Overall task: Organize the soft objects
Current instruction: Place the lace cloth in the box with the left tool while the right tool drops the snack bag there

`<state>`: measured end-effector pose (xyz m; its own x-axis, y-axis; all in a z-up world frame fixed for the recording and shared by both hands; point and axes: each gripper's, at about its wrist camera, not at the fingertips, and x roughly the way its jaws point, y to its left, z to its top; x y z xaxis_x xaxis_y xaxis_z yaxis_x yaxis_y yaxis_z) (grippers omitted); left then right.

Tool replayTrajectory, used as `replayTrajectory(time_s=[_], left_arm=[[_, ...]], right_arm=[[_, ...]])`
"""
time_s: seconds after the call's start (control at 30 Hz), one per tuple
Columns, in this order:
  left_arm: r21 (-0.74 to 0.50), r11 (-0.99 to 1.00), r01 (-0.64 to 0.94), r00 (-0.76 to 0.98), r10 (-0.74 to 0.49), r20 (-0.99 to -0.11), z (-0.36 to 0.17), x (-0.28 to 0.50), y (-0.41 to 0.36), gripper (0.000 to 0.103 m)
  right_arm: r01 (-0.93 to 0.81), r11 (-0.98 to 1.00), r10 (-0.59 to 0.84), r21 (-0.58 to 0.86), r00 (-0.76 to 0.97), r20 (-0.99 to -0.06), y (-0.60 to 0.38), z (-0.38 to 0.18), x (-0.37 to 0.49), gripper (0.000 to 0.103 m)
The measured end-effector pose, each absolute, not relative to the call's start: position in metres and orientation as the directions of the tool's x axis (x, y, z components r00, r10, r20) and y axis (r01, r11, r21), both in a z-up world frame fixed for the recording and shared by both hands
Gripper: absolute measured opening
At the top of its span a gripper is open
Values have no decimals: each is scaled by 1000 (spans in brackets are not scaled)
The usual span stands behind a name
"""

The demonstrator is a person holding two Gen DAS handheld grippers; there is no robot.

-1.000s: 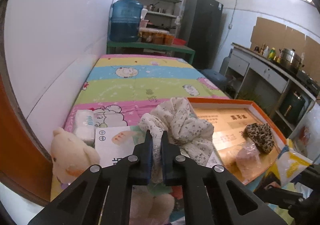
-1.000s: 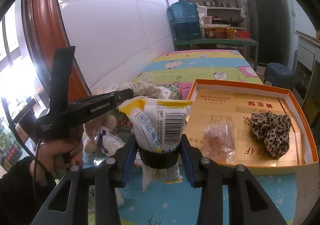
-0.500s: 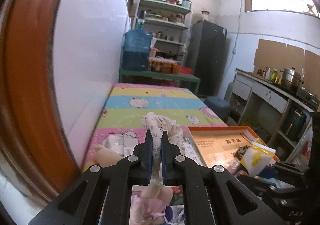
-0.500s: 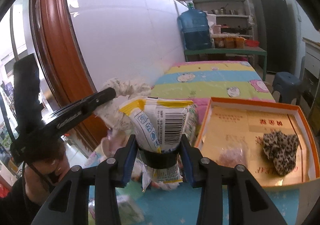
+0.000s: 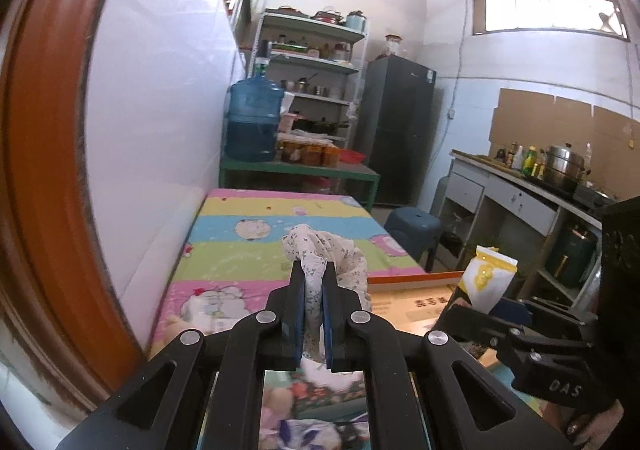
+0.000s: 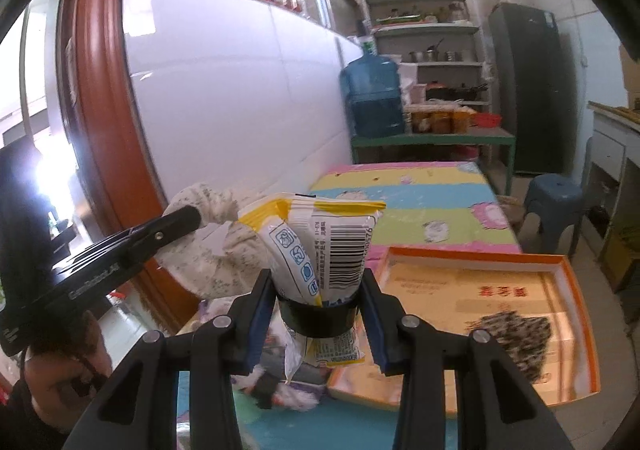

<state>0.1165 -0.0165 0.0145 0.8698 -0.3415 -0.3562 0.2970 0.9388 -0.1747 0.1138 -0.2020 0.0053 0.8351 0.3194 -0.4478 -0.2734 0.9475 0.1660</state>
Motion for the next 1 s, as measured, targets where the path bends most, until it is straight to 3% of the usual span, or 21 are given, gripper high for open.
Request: replayTrajectory(time_s=[0.5, 1.0], left_arm=[[-167, 906, 390, 810, -424, -406, 13, 120, -105, 7], [-196, 889, 413, 715, -450, -535, -40, 162, -168, 7]], right_arm=[[-110, 983, 166, 148, 880, -444, -298, 9, 104, 42], [-11, 988, 94, 151, 826, -555, -356, -40, 119, 42]])
